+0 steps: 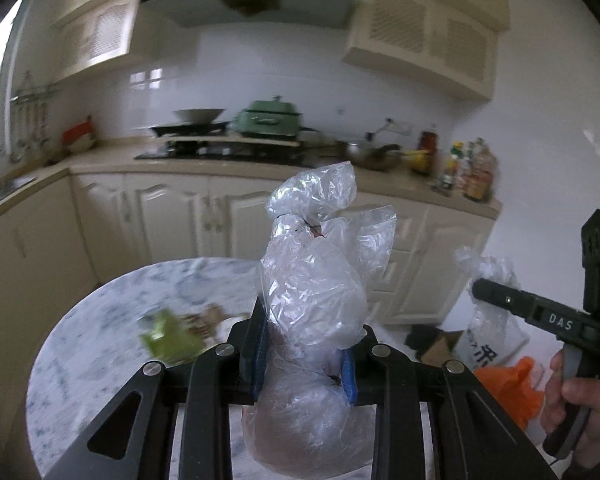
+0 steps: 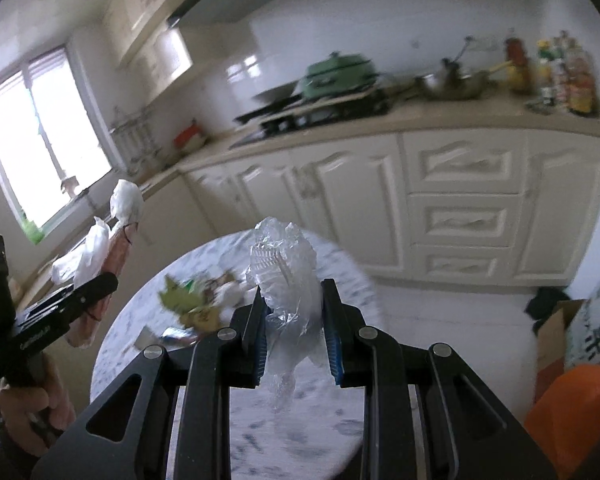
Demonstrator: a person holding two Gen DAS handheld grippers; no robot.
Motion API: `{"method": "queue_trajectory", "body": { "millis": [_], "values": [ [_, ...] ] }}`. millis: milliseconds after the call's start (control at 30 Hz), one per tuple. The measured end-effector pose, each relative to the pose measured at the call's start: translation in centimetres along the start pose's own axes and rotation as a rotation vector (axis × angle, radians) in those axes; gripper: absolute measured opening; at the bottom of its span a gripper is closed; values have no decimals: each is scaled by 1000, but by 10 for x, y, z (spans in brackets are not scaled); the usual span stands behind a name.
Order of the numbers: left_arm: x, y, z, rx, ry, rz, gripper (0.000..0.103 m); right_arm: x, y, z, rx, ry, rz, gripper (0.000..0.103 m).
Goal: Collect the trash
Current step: 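Lift both clear plastic items off the table toward the bin, then carry both held plastic items over the blue bin and open both tools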
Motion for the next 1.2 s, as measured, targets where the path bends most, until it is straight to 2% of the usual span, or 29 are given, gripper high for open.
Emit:
{"method": "queue_trajectory", "body": {
  "millis": [133,233,500,700,1200],
  "values": [
    [-31,-17,11,-2,-57,-36,26,-39,27,4,-43,-45,-82,24],
    [-63,-35,14,16,-96,-91,26,-65,41,1,-56,-80,-133,24],
    [-135,-114,22,123,-165,-233,26,-147,56,-29,-24,-191,-281,24],
    [-177,-183,13,234,-206,-281,26,-199,34,-63,54,-266,-351,24],
    [-260,-363,-18,565,-255,-308,26,-292,-54,-138,247,-463,-352,24]
  ]
}}
Point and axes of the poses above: each gripper's, at about its wrist camera, not at the fingertips, and y roughly against the way its jaws point, x to its left, z to its top, the point moved 5 cm from there along -y, roughly the way its jaws point, and after that the axes turned 4 degrees about x, right-handed, at the moved point
